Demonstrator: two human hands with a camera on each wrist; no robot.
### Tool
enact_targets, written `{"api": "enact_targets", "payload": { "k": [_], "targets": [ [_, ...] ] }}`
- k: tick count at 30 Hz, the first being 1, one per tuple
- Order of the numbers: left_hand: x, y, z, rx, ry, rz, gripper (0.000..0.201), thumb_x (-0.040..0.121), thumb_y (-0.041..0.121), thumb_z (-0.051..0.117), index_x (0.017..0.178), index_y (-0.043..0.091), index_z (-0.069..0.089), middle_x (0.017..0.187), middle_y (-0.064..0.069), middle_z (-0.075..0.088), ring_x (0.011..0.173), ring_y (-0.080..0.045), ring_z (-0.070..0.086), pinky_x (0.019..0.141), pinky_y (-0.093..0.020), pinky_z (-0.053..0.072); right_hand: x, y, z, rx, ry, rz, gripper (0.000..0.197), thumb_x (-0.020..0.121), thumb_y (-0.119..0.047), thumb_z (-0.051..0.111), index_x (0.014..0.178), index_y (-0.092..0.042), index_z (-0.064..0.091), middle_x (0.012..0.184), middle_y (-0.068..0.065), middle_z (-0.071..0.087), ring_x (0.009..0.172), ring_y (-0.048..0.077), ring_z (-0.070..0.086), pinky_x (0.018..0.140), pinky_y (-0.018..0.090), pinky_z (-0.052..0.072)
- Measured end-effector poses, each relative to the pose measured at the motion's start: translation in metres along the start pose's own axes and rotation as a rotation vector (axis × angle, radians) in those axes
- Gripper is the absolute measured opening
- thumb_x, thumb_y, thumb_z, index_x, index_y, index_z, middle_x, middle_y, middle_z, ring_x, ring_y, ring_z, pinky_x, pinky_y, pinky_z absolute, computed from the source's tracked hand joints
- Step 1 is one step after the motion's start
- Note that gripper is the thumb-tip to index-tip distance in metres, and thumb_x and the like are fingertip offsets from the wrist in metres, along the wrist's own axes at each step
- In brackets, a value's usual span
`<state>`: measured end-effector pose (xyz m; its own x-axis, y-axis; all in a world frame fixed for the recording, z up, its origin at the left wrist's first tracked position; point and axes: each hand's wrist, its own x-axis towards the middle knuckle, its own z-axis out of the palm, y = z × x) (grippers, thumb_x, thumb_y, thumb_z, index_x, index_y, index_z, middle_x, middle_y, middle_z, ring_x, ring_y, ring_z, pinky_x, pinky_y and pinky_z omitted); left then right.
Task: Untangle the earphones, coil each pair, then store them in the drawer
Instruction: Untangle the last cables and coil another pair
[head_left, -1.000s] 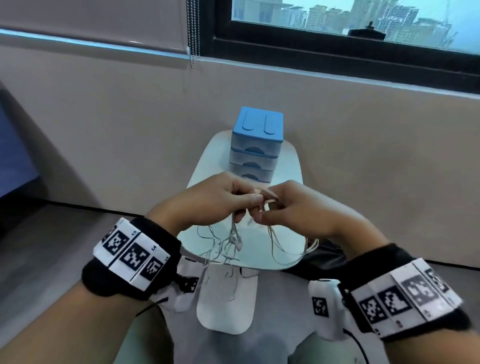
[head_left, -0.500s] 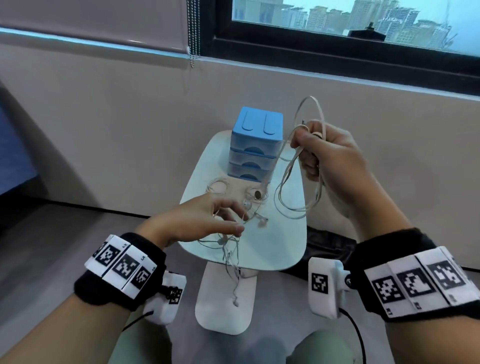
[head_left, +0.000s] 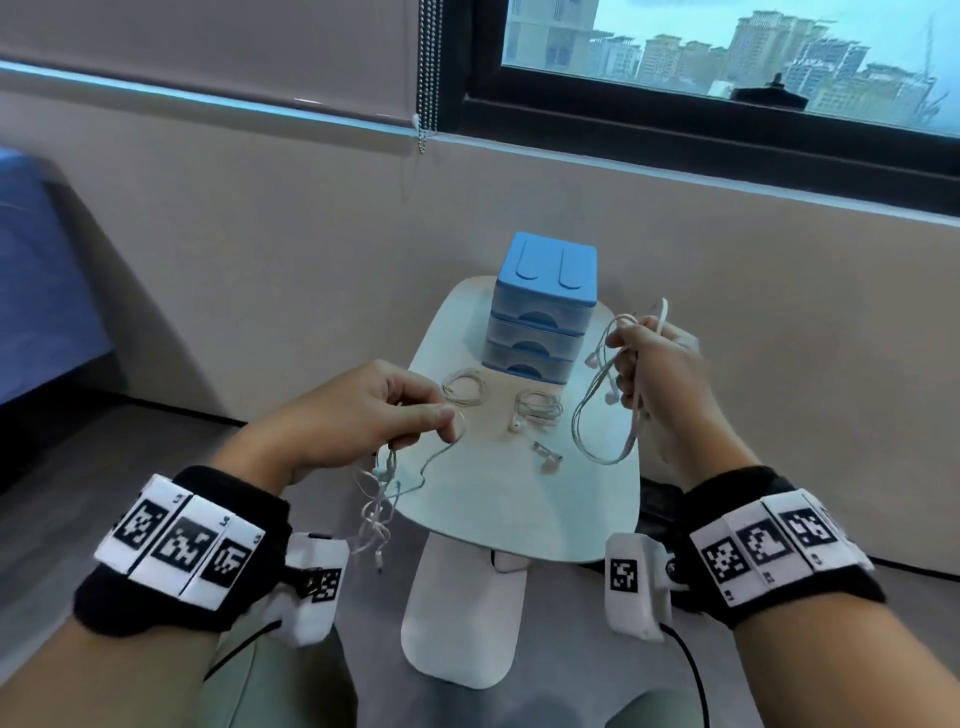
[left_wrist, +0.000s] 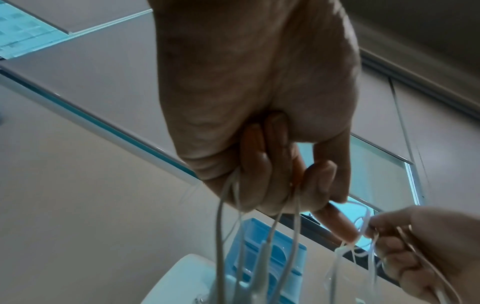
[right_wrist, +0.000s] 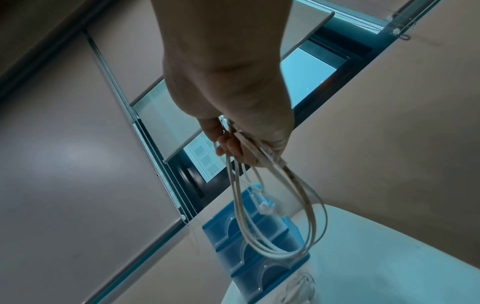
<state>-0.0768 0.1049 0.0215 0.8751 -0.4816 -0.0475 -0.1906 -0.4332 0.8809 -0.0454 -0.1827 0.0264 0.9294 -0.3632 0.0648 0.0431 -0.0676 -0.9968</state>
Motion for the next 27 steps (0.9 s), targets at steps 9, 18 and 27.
{"api": "enact_targets", "payload": {
  "k": [9, 18, 27],
  "targets": [
    [0.002, 0.013, 0.000, -0.025, 0.014, 0.095, 0.021, 0.101, 0.022, 0.063, 0.093, 0.010, 0.077, 0.057, 0.006, 0.049, 0.051, -0.002, 0.040, 0.050, -0.012, 0.032, -0.010, 0.022, 0.022, -0.309, -0.425, -0.009, 0.016, 0.103, -0.016, 0.058, 0.093, -0.009, 0.068, 0.074, 0.002, 0.060, 0.063, 0.013, 0.052, 0.048, 0.009, 0.040],
    [-0.003, 0.015, 0.002, -0.019, 0.004, 0.082, 0.021, 0.103, 0.020, 0.060, 0.101, 0.008, 0.077, 0.058, 0.013, 0.058, 0.049, 0.000, 0.043, 0.051, -0.011, 0.034, -0.007, 0.055, 0.018, -0.770, -0.649, -0.037, 0.048, 0.089, -0.011, 0.073, 0.132, -0.030, 0.063, 0.103, -0.003, 0.069, 0.100, 0.028, 0.068, 0.098, 0.046, 0.056],
    [0.000, 0.018, 0.014, 0.022, -0.051, 0.033, 0.020, 0.105, 0.020, 0.058, 0.105, 0.019, 0.077, 0.075, -0.002, 0.065, 0.049, -0.007, 0.042, 0.048, -0.020, 0.034, -0.008, 0.043, -0.010, -0.982, -0.581, -0.072, 0.076, 0.090, -0.024, 0.077, 0.153, -0.034, 0.037, 0.111, -0.001, 0.068, 0.094, 0.016, 0.063, 0.075, 0.023, 0.049]
  ]
}}
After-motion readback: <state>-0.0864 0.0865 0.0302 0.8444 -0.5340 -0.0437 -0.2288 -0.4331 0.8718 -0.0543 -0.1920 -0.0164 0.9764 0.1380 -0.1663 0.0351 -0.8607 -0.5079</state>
